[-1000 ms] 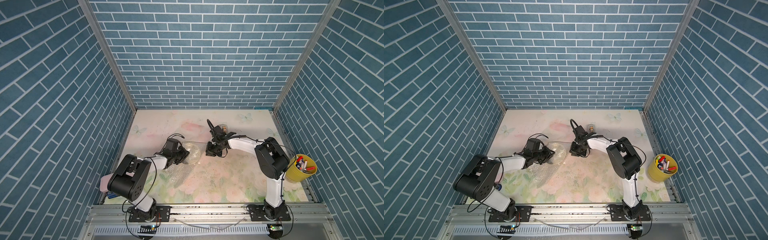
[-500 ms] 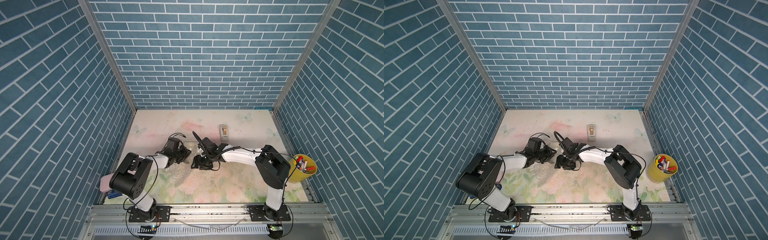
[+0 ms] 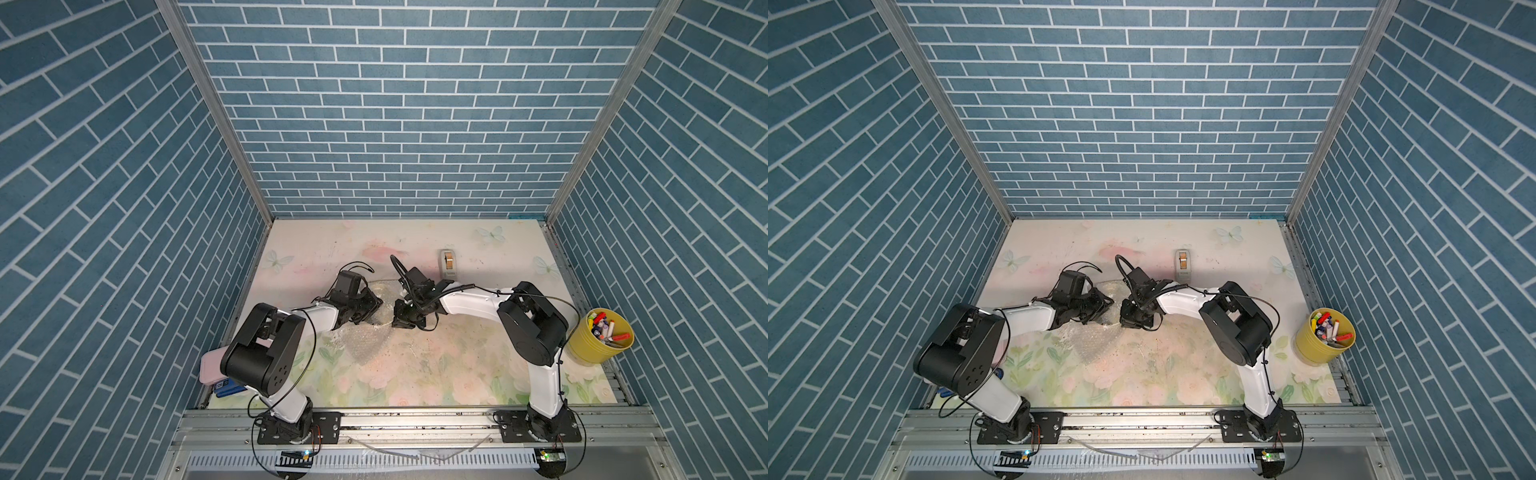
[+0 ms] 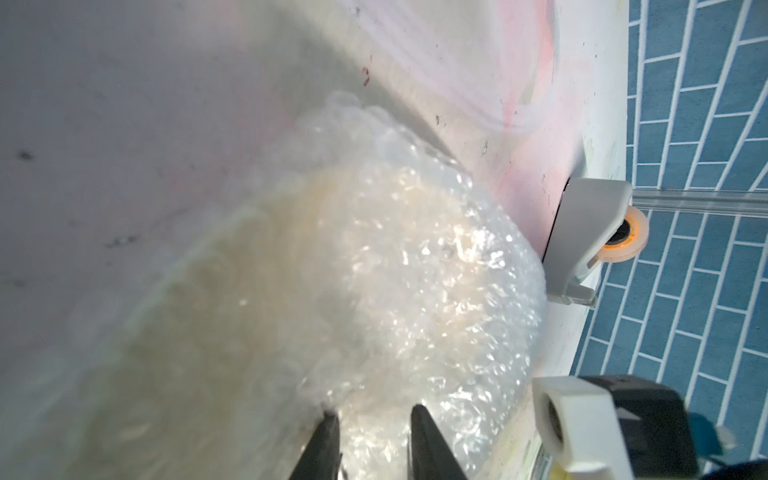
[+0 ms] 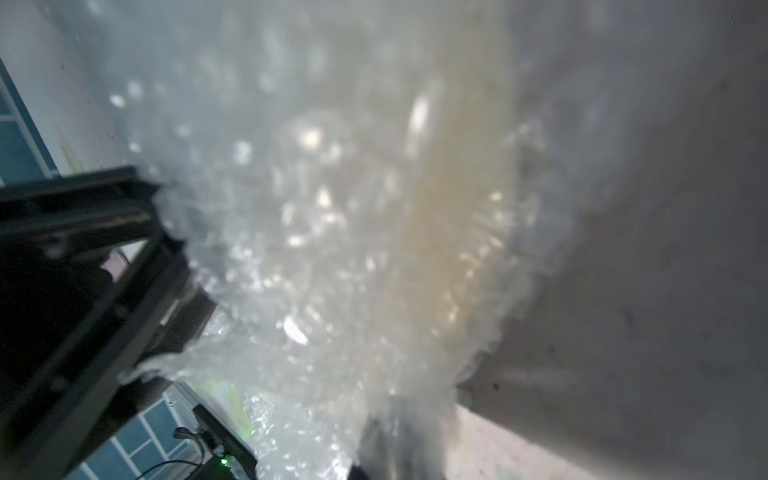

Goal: Wrap dinner plates in bubble wrap
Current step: Wrap the plate in the bubble wrap.

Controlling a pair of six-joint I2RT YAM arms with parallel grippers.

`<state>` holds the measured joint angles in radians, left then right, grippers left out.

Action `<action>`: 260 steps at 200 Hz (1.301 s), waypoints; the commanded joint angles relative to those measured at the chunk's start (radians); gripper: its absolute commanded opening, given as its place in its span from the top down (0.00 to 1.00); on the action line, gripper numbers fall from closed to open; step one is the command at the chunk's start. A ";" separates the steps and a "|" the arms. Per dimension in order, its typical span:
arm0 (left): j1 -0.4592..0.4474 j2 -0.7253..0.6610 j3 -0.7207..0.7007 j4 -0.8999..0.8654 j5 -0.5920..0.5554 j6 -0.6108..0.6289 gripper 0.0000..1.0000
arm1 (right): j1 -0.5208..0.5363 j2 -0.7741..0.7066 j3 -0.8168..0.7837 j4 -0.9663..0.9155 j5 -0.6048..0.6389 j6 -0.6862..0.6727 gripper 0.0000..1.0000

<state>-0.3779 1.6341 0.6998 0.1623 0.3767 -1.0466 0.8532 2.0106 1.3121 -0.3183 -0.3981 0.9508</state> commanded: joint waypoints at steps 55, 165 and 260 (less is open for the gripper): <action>-0.007 0.062 0.032 -0.100 0.017 0.100 0.68 | -0.138 0.132 0.297 -0.323 0.050 -0.203 0.99; -0.013 0.126 -0.009 0.038 0.041 0.010 0.69 | -0.051 -0.243 -0.208 -0.141 0.074 -0.086 0.40; -0.013 0.134 -0.014 0.030 0.034 0.020 0.69 | -0.018 -0.281 -0.339 -0.022 0.036 -0.030 0.62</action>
<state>-0.3843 1.7199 0.7174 0.2943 0.4412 -1.0367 0.8131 1.7515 1.0039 -0.3740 -0.3447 0.8722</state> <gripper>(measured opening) 0.304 0.440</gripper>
